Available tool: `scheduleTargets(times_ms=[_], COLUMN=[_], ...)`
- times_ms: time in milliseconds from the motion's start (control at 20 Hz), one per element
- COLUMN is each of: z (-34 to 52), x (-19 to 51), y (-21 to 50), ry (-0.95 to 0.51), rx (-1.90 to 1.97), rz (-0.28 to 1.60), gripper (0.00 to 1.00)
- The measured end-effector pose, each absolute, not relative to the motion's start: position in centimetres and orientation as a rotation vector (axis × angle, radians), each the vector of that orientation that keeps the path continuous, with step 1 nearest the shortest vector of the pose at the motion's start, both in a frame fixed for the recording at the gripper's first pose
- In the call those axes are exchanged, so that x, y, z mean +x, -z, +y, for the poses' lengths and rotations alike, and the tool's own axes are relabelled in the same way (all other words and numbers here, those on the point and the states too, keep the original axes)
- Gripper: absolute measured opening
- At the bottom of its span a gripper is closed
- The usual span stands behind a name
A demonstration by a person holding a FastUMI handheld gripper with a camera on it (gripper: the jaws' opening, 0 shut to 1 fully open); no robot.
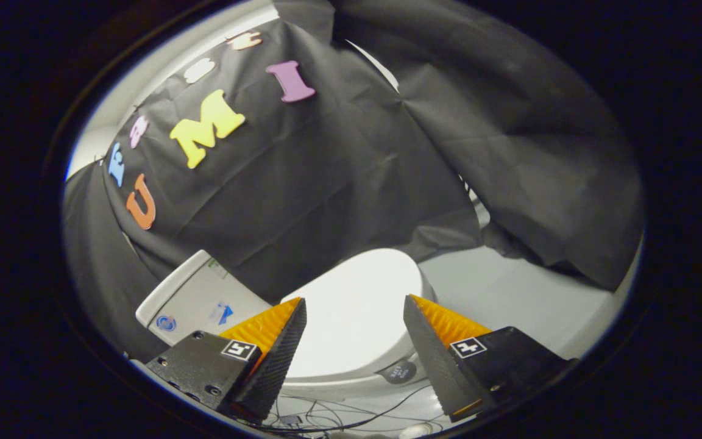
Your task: Open the toilet lid.
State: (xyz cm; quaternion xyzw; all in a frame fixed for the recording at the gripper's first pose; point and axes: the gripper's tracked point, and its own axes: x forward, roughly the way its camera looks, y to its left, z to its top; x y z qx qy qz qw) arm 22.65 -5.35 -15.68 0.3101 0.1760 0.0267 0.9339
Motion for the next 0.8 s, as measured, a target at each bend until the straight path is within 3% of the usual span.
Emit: scheduleTargets(times_ms=[500, 800], z=[-4.1, -3.4], x=[22.0, 21.6], y=[25.2, 27.7], ry=[-0.037, -0.032], rx=[0.978, 1.020], rz=[0.613, 0.678], gripper=[0.97, 0.84])
